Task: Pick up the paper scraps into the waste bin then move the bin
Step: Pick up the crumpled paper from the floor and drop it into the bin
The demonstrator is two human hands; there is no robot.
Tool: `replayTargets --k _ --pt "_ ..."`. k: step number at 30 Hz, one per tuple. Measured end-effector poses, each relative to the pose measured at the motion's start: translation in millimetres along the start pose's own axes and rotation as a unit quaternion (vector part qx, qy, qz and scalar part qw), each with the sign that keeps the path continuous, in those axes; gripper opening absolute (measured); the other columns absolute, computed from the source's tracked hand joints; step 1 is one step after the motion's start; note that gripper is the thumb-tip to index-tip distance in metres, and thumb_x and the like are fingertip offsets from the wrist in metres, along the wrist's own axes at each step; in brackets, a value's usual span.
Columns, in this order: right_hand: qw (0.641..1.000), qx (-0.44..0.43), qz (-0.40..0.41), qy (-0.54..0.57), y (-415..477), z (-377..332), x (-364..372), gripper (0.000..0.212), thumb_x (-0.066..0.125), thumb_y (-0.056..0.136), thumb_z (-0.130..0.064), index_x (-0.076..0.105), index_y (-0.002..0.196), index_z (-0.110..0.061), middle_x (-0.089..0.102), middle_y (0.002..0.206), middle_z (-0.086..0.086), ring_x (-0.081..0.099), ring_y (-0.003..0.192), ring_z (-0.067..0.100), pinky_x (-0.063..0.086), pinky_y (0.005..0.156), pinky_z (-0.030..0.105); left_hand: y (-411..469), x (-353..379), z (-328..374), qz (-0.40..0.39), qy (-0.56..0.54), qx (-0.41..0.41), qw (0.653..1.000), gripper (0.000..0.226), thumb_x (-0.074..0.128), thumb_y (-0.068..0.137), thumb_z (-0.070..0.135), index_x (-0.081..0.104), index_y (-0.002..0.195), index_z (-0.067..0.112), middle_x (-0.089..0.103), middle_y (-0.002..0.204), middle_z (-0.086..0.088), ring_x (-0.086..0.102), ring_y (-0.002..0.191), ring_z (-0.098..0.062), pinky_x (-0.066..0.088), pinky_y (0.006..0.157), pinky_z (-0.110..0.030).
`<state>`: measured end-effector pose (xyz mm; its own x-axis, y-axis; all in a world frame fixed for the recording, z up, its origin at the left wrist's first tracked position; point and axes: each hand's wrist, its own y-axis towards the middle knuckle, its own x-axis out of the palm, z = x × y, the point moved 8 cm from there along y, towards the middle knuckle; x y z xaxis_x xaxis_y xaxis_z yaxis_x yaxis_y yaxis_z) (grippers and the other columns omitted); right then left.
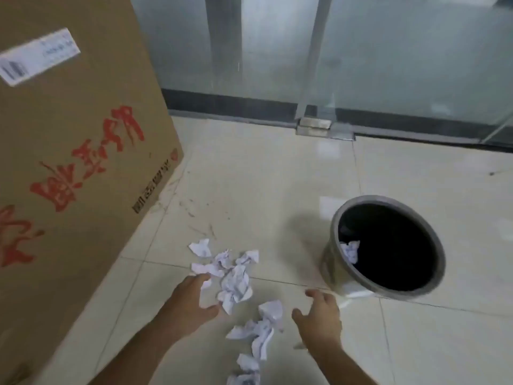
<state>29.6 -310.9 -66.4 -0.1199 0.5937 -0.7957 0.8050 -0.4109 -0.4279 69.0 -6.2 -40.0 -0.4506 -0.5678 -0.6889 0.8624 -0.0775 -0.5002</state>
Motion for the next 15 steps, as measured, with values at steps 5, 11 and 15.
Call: replayTargets --k 5,11,15 --pt "0.987 0.159 -0.02 -0.033 22.0 90.3 68.2 0.088 0.076 0.058 -0.048 0.032 0.134 -0.044 0.016 0.15 0.004 0.017 0.136 0.027 0.032 0.103 0.051 73.2 57.1 -33.7 -0.037 0.134 0.054 0.989 0.087 0.073 0.073 0.051 0.034 0.148 0.033 0.034 0.156 0.005 0.035 0.141 -0.017 0.037 0.112 -0.037" --pt "0.975 0.212 -0.031 0.063 13.9 153.0 130.0 0.113 0.08 0.047 -0.045 0.022 0.143 -0.039 0.024 0.142 0.013 0.032 0.126 0.033 0.038 0.104 0.05 141.0 102.3 -53.7 -0.039 0.23 0.027 0.972 0.111 0.08 0.064 0.057 0.01 0.15 0.054 -0.01 0.166 0.003 -0.011 0.151 -0.03 0.015 0.112 -0.073" --pt "0.99 0.125 -0.047 0.048 22.2 107.2 159.0 0.126 0.073 0.044 -0.059 0.002 0.146 -0.042 0.006 0.153 0.011 0.022 0.136 0.034 0.032 0.113 0.046 165.9 114.8 -75.1 -0.035 0.223 -0.008 0.974 0.128 0.083 0.053 0.066 -0.003 0.147 0.06 -0.025 0.163 0.006 -0.019 0.15 -0.033 0.012 0.107 -0.08"
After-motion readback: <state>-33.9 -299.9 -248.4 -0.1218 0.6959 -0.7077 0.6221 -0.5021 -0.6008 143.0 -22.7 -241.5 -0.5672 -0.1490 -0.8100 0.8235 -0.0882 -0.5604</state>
